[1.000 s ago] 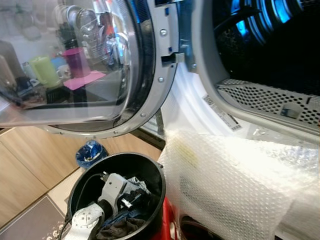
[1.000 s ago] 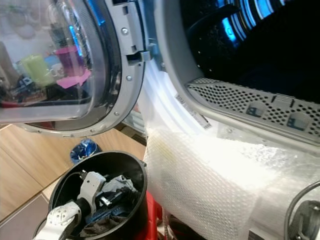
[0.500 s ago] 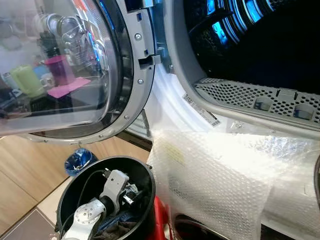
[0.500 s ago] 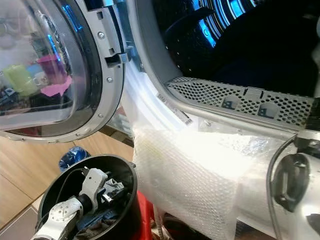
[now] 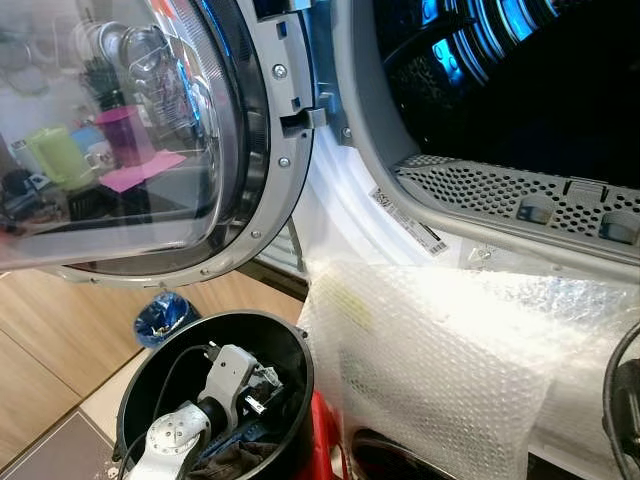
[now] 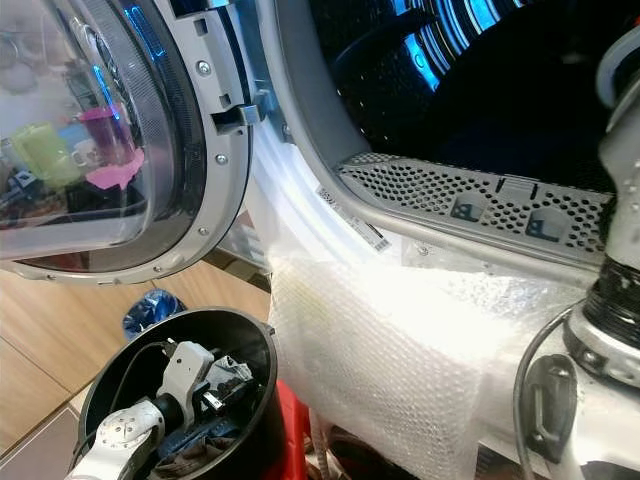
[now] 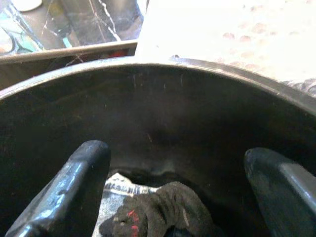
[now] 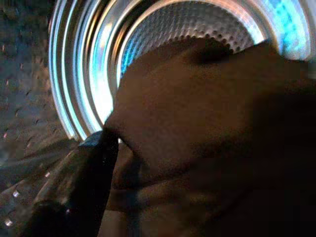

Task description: Clothes washing

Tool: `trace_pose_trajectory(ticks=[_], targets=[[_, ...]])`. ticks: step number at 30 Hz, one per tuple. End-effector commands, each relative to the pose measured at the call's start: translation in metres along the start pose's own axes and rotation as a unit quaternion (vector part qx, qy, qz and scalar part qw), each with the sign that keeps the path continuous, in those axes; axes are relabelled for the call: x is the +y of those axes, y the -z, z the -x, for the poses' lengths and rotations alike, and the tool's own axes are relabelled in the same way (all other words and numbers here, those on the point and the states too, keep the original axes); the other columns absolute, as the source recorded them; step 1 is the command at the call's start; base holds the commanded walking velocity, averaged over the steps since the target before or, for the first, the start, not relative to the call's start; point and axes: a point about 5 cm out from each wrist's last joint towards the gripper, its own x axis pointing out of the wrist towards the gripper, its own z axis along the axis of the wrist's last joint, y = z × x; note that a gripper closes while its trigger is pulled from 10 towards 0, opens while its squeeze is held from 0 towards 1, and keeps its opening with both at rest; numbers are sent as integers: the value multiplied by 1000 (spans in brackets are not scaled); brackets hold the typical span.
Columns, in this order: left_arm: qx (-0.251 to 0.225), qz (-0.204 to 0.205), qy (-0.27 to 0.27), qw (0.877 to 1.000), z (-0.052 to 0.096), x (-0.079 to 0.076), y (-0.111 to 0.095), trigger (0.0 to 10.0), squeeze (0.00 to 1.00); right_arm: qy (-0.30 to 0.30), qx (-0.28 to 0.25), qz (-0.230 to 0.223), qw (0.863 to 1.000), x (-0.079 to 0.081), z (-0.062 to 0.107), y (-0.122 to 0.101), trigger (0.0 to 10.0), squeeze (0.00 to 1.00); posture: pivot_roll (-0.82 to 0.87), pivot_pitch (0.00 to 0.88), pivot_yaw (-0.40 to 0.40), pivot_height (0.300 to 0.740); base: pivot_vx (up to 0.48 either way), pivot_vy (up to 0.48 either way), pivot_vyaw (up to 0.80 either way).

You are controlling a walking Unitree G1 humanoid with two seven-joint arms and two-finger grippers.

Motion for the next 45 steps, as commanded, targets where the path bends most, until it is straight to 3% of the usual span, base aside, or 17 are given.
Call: trace_pose_trajectory(ticks=[1, 3, 6, 12, 14, 16, 19, 20, 22, 26, 29, 31, 32, 33, 40, 42, 45], targets=[[8, -9, 1, 1000, 2, 4, 0, 10000, 0, 4, -10, 12, 1000, 1, 9, -8, 10000, 1000, -42, 72, 186, 740, 0, 0, 0], [8, -9, 2, 1000, 2, 3, 1, 10000, 0, 28, -21, 80, 996, -3, 18, -12, 10000, 1000, -42, 72, 186, 740, 0, 0, 0], [8, -9, 3, 1000, 1, 3, 0, 10000, 0, 43, -16, 113, 992, -10, 23, -9, 10000, 1000, -44, 61, 185, 740, 0, 0, 0], [7, -8, 2, 1000, 1, 4, -1, 10000, 0, 17, -12, 112, 994, -15, 34, -7, 10000, 1000, -39, 59, 185, 740, 0, 0, 0], [7, -8, 3, 1000, 0, 4, -1, 10000, 0, -65, -10, 66, 996, -1, 44, -3, 10000, 1000, -47, 62, 188, 740, 0, 0, 0], [7, -8, 4, 1000, 0, 3, -1, 10000, 0, -80, -5, 63, 995, 1, 46, 1, 10000, 1000, -47, 62, 188, 740, 0, 0, 0], [6, -7, 4, 1000, 0, 3, -1, 10000, 0, -118, -1, -103, 988, 12, 44, 1, 10000, 1000, -48, 62, 185, 740, 0, 0, 0], [6, -7, 4, 1000, 0, 3, -1, 10000, 0, -108, 9, -159, 981, 13, 41, 3, 10000, 1000, -47, 62, 184, 740, 0, 0, 0], [5, -7, 4, 1000, 0, 3, -2, 10000, 0, -97, 19, -187, 977, 13, 40, 5, 10000, 1000, -47, 62, 184, 740, 0, 0, 0], [5, -5, 2, 1000, 0, 2, -1, 10000, 0, -31, 61, -322, 944, 11, 34, 19, 10000, 1000, -39, 60, 179, 740, 0, 0, 0], [5, -6, 1, 1000, 1, 3, 0, 10000, 0, 3, 53, -265, 963, 1, 39, 17, 10000, 1000, -34, 63, 178, 740, 0, 0, 0], [6, -5, 0, 1000, 2, 3, 1, 10000, 0, 80, 55, -176, 980, -20, 43, 21, 10000, 149, -43, 56, 179, 740, 0, 0, 0], [6, -5, 0, 1000, 2, 3, 1, 10000, 0, 121, 48, -134, 982, -33, 45, 20, 10000, 137, -45, 53, 178, 740, 0, 0, 0], [7, -5, 2, 1000, 2, 3, 2, 10000, 0, 156, 31, -111, 981, -45, 46, 15, 10000, 0, -49, 45, 180, 740, 0, 0, 0], [7, -5, 3, 1000, 1, 3, 1, 10000, 0, 130, -34, -160, 978, -36, 45, -10, 10000, 0, -47, 39, 177, 740, 0, 0, 0], [5, -5, 4, 1000, 0, 2, 0, 10000, 0, 29, -33, -294, 955, -15, 42, -21, 10000, 0, -49, 38, 178, 740, 0, 0, 0], [6, -5, 4, 1000, 0, 2, 0, 10000, 0, -33, -14, -344, 938, -2, 43, -23, 10000, 0, -51, 36, 177, 740, 0, 0, 0]])
